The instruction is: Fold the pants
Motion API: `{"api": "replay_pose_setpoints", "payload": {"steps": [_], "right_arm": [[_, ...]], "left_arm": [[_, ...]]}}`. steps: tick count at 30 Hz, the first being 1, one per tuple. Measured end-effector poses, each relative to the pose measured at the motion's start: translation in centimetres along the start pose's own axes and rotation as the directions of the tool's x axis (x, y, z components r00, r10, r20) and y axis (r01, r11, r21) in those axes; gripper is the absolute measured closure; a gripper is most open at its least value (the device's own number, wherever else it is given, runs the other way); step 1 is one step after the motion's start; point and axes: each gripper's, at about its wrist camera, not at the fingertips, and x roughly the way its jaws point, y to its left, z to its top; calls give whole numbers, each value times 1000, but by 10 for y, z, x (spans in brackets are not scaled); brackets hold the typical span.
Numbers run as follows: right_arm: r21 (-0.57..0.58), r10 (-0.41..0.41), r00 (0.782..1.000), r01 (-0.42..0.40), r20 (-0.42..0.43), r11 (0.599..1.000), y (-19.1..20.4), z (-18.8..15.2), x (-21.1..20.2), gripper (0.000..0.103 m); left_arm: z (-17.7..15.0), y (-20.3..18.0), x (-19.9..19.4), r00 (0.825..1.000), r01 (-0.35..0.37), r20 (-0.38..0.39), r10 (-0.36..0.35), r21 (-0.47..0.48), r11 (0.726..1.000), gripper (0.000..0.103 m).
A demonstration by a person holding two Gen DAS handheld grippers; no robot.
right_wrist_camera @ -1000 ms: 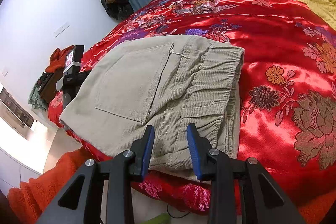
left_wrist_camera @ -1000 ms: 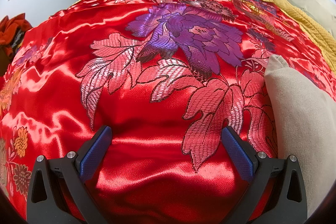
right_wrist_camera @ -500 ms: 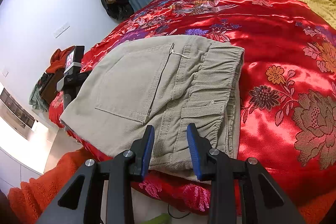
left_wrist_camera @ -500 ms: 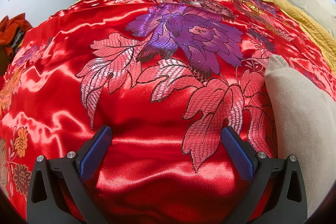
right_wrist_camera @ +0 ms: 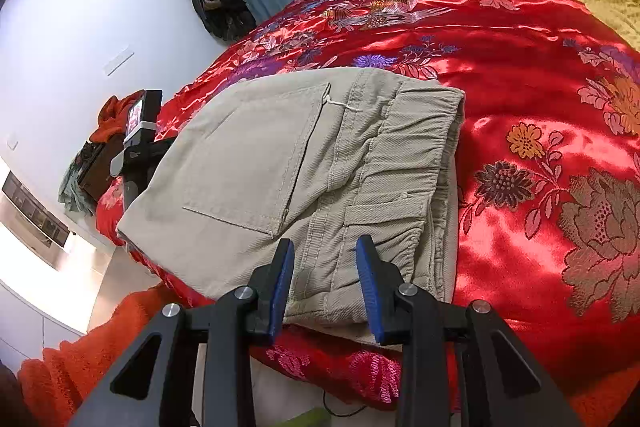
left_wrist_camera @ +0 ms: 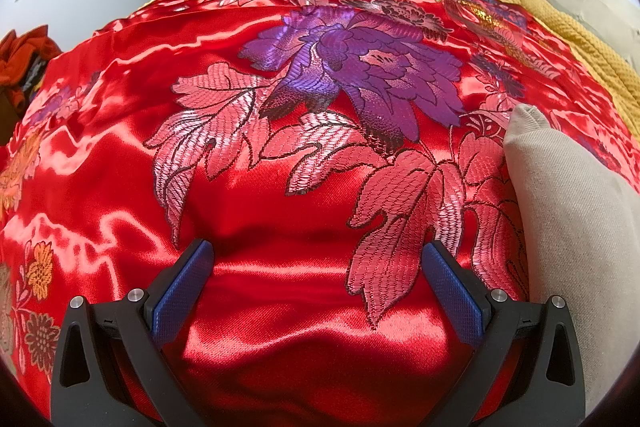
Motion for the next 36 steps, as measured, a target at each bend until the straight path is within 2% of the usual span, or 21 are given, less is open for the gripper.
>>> {"api": "replay_pose_setpoints", "payload": {"steps": [10, 15, 18, 20, 24, 26, 28, 29, 32, 34, 36], "right_arm": [[56, 38, 999, -39, 16, 998, -2, 1, -2, 70], [153, 120, 991, -129, 62, 980, -15, 4, -15, 70], [210, 122, 985, -146, 126, 967, -26, 3, -36, 60], [266, 127, 982, -160, 138, 951, -38, 4, -44, 53], [305, 129, 990, -142, 63, 942, -53, 12, -40, 48], [277, 131, 991, -124, -7, 953, -55, 19, -30, 37], [252, 147, 987, -126, -69, 960, -57, 27, -18, 37], [240, 159, 983, -133, -93, 962, -57, 28, -12, 37], [231, 183, 971, -145, -156, 962, -62, 37, 9, 37], [227, 181, 964, -134, -197, 965, -67, 42, 20, 37], [242, 210, 951, -154, -228, 958, -74, 45, 28, 37]], "left_arm": [[0, 0, 0, 1000, -1, 0, 1, 0, 1000, 0], [0, 0, 0, 1000, -4, 4, 4, 1, 1000, 0], [-1, 1, 0, 1000, -4, 4, 4, 0, 1000, 0], [-1, 0, 1, 1000, -5, 6, 5, 0, 1000, 0], [1, -2, 3, 1000, -13, -4, 13, 2, 1000, 0], [3, -4, 4, 1000, -20, -11, 20, 7, 1000, 0], [4, -4, 4, 1000, -18, -24, 19, 9, 1000, 0], [7, -4, 4, 998, -12, -54, 12, 14, 1000, 1], [15, 5, -14, 991, 64, -115, -64, 0, 998, 2], [14, 15, -39, 971, 184, -146, -190, -50, 982, 4], [9, 16, -62, 913, 360, -173, -370, -87, 929, 6]]}}
